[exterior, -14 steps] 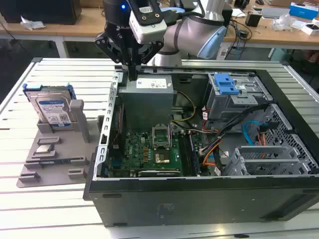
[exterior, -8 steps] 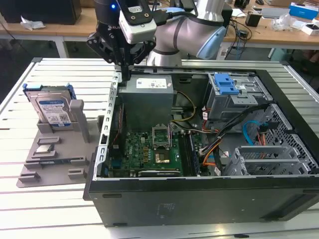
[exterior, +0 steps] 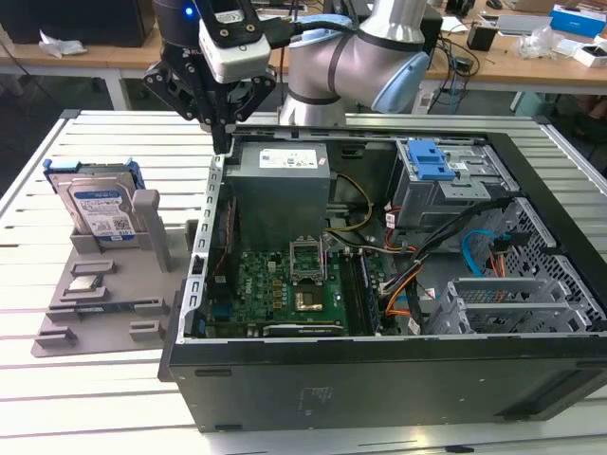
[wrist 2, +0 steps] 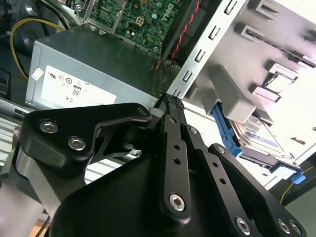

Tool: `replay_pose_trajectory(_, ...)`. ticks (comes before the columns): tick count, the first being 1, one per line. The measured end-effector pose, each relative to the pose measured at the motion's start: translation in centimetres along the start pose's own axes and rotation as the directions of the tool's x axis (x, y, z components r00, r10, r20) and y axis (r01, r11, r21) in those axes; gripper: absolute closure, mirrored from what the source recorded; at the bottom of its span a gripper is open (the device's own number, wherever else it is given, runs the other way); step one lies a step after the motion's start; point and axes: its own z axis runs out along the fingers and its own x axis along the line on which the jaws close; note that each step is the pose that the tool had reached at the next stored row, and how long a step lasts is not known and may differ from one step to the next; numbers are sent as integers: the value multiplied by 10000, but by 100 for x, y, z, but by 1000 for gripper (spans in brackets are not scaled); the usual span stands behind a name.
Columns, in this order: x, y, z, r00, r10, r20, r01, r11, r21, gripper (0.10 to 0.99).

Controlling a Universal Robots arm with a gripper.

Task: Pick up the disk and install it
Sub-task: 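Reach for the disk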

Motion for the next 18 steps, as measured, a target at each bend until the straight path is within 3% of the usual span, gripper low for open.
replay_pose_trajectory(18, 375, -28, -10, 10000, 0, 0, 0, 10000, -1, 984)
